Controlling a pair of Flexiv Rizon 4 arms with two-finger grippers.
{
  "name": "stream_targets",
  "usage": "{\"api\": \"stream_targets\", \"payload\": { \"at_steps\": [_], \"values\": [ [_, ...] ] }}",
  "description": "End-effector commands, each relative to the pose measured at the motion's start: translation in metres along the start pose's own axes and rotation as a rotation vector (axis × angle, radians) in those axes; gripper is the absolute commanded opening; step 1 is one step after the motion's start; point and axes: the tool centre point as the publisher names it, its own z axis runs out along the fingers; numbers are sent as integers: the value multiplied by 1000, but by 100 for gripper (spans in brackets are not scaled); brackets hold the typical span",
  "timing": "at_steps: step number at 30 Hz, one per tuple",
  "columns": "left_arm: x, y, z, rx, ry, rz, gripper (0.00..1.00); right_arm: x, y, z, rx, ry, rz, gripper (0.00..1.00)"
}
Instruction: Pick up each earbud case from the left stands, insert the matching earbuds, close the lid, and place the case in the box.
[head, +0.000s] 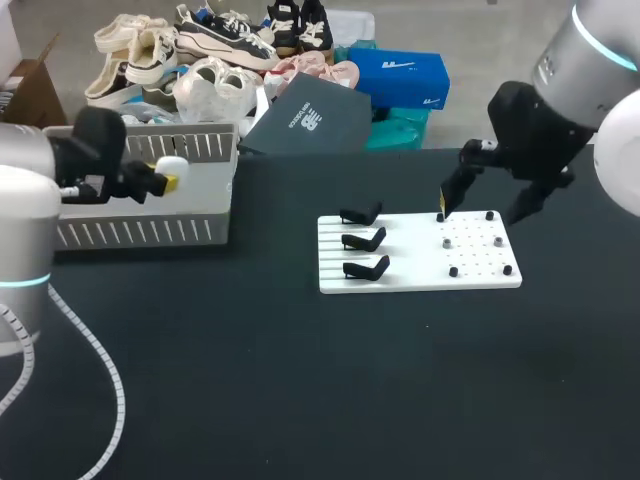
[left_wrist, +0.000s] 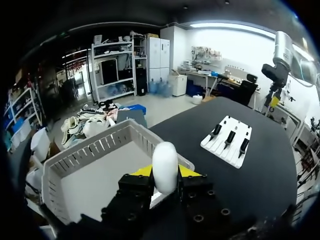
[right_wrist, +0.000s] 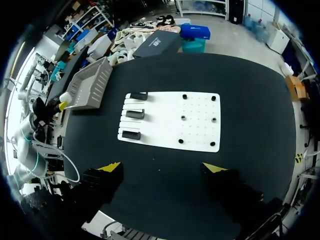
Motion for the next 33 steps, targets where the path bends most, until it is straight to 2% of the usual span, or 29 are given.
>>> {"api": "stream_targets", "payload": {
  "at_steps": [1, 11, 15, 19, 20, 21, 22, 23, 26, 30, 32, 33],
  "values": [
    [-5, 16, 15, 7, 62, -25, 0, 1, 0, 0, 0, -4, 0, 100],
    [-12, 35, 49, 53, 72, -59, 0, 1, 0, 0, 0, -4, 0, 100],
    [-13, 44, 61, 70, 118, -65, 0, 1, 0, 0, 0, -4, 0, 100],
    [-12, 50, 69, 86, 145, -63, 17, 1, 0, 0, 0, -4, 0, 100],
    [-12, 51, 69, 90, 158, -58, 30, 1, 0, 0, 0, -4, 0, 100],
    [-11, 51, 69, 93, 162, -57, 48, 1, 0, 0, 0, -4, 0, 100],
    [-11, 52, 69, 94, 162, -58, 90, 1, 0, 0, 0, -4, 0, 100],
    [-10, 52, 69, 96, 162, -57, 100, 1, 0, 0, 0, -4, 0, 100],
    [-9, 50, 64, 109, 157, -38, 100, 1, 0, 0, 0, -4, 0, 100],
    [-18, 37, 48, 130, 96, 8, 100, 1, 0, 0, 0, -4, 0, 100],
    [-34, 19, 35, 175, 30, 63, 100, 1, 0, 0, 0, -4, 0, 100],
    [-41, 8, 31, 206, 24, 98, 100, 1, 0, 0, 0, -4, 0, 100]
  ]
}}
